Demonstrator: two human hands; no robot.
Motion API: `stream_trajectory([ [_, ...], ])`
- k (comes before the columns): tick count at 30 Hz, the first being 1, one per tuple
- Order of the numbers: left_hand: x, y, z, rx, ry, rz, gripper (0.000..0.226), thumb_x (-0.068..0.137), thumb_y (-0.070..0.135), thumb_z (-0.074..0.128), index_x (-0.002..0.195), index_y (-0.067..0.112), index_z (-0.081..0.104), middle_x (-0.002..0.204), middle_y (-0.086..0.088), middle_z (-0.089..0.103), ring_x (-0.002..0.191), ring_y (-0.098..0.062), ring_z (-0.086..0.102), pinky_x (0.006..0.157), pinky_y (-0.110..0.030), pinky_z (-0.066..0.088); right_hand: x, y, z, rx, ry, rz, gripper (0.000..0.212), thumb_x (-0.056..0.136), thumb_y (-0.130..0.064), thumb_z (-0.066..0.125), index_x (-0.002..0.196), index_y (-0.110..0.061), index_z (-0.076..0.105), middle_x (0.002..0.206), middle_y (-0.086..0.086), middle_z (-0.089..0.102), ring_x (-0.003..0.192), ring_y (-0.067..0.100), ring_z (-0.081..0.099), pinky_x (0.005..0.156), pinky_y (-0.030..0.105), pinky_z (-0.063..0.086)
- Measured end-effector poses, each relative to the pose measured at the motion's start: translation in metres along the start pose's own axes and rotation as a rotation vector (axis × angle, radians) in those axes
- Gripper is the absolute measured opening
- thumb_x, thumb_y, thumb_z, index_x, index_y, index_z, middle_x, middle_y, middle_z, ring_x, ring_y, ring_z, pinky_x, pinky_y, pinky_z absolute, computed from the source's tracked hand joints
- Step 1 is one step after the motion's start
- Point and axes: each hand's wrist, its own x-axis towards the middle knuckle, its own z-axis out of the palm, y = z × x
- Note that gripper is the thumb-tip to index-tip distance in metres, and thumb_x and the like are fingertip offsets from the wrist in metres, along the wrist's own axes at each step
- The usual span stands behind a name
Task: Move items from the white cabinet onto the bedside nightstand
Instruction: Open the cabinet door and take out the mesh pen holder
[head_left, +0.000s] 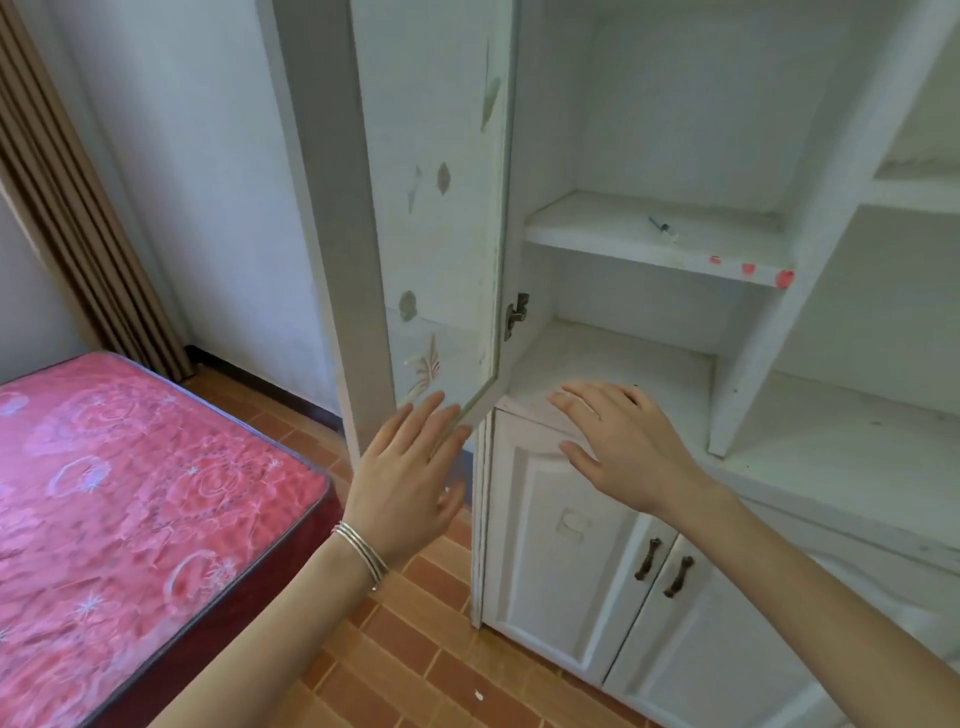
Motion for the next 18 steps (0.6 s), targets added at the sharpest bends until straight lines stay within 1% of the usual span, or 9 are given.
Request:
stream_trajectory([
  [1,0.013,0.005,0.002,-0.027,0.004,-0.004,0.049,0.087,0.038,0.040,0.123,0.013,0.060,0.131,-0.009,0.055,0.131,-0.027,0.041,0.112,-0.041,0.022,0.001,0.009,-0.005,-0.017,0.003,0.011,0.052,0.085,-0.040,0.034,0.126,-0.014,0.053,0.123,0.006,0.058,0.111,0.024,0.055,0.091,0.042,0.043],
  [5,0.073,0.025,0.007,-0.089,0.074,0.010,0.048,0.087,0.036,0.040,0.122,0.012,0.060,0.128,-0.008,0.057,0.127,-0.027,0.046,0.106,-0.043,0.030,0.013,0.053,-0.025,-0.077,0.048,0.058,0.052,0.083,-0.037,0.040,0.127,-0.013,0.054,0.125,0.008,0.058,0.115,0.025,0.053,0.095,0.044,0.040],
  [9,0.139,0.041,0.006,-0.101,0.182,0.039,0.047,0.086,0.035,0.040,0.122,0.013,0.059,0.126,-0.009,0.058,0.124,-0.027,0.047,0.104,-0.042,0.034,0.032,0.101,-0.046,-0.129,0.078,0.093,0.056,0.085,-0.041,0.033,0.131,-0.014,0.051,0.128,0.008,0.056,0.116,0.026,0.052,0.096,0.042,0.038],
  [13,0.206,0.050,0.006,-0.085,0.268,0.034,0.046,0.084,0.033,0.043,0.120,0.011,0.060,0.124,-0.010,0.059,0.121,-0.028,0.049,0.101,-0.041,0.035,0.058,0.150,-0.065,-0.169,0.162,0.088,0.054,0.082,-0.040,0.036,0.124,-0.011,0.056,0.122,0.010,0.059,0.110,0.028,0.056,0.092,0.044,0.041],
  [16,0.255,0.054,0.005,-0.063,0.311,0.043,0.046,0.084,0.033,0.042,0.122,0.011,0.059,0.124,-0.010,0.059,0.120,-0.028,0.049,0.100,-0.041,0.036,0.079,0.184,-0.081,-0.205,0.223,0.068,0.053,0.081,-0.039,0.037,0.121,-0.010,0.058,0.119,0.012,0.061,0.103,0.030,0.059,0.087,0.042,0.045],
  [18,0.283,0.055,0.005,-0.054,0.338,0.051,0.045,0.085,0.033,0.043,0.122,0.011,0.059,0.123,-0.010,0.059,0.120,-0.029,0.050,0.099,-0.041,0.036,0.093,0.205,-0.092,-0.214,0.268,0.054,0.052,0.081,-0.038,0.038,0.120,-0.009,0.058,0.117,0.012,0.061,0.103,0.030,0.059,0.086,0.040,0.044],
])
